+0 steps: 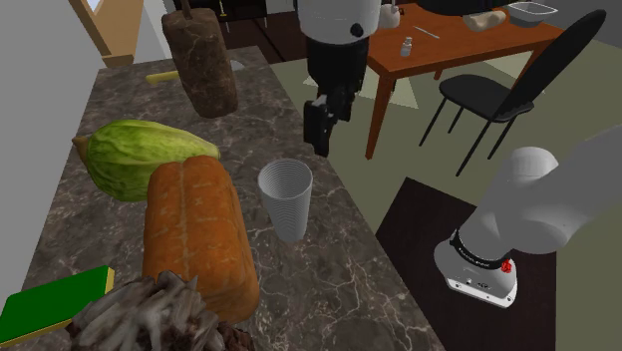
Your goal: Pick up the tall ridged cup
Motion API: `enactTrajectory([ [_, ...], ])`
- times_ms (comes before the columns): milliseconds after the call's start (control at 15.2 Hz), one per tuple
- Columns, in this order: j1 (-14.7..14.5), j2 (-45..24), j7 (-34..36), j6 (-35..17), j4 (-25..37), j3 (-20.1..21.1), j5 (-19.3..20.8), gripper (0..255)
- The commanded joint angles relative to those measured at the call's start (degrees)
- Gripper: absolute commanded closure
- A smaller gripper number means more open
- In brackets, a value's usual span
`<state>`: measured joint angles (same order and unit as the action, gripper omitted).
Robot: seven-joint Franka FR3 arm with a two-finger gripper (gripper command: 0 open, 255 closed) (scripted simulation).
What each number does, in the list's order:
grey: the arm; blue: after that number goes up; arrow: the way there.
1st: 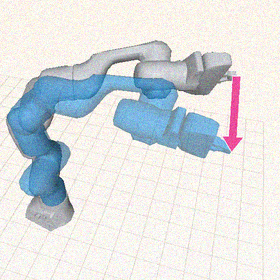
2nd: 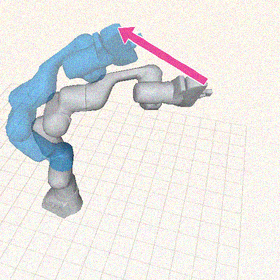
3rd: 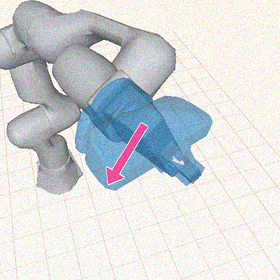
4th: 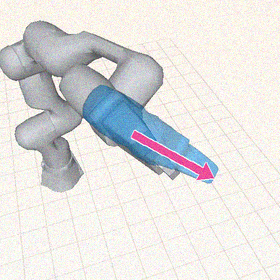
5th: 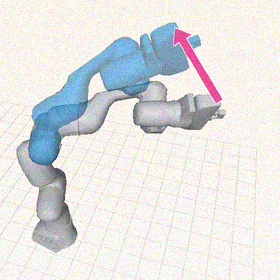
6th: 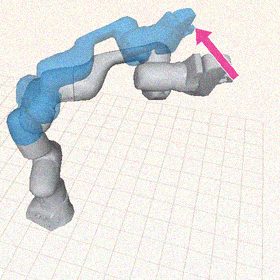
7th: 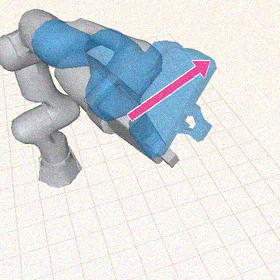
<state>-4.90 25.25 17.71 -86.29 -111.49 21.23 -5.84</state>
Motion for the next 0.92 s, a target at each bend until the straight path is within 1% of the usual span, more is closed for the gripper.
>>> enactTrajectory([
  [0,-0.42,-2.97,2.93,0.42,3.21,2.63,0.17,0],
  [330,-1.47,-12.43,10.53,1.52,12.64,9.37,2.73,0],
  [594,-3.42,-21.60,17.27,3.37,21.62,14.59,7.02,0],
  [858,-3.43,-20.42,16.91,0.03,17.33,14.20,6.38,0],
])
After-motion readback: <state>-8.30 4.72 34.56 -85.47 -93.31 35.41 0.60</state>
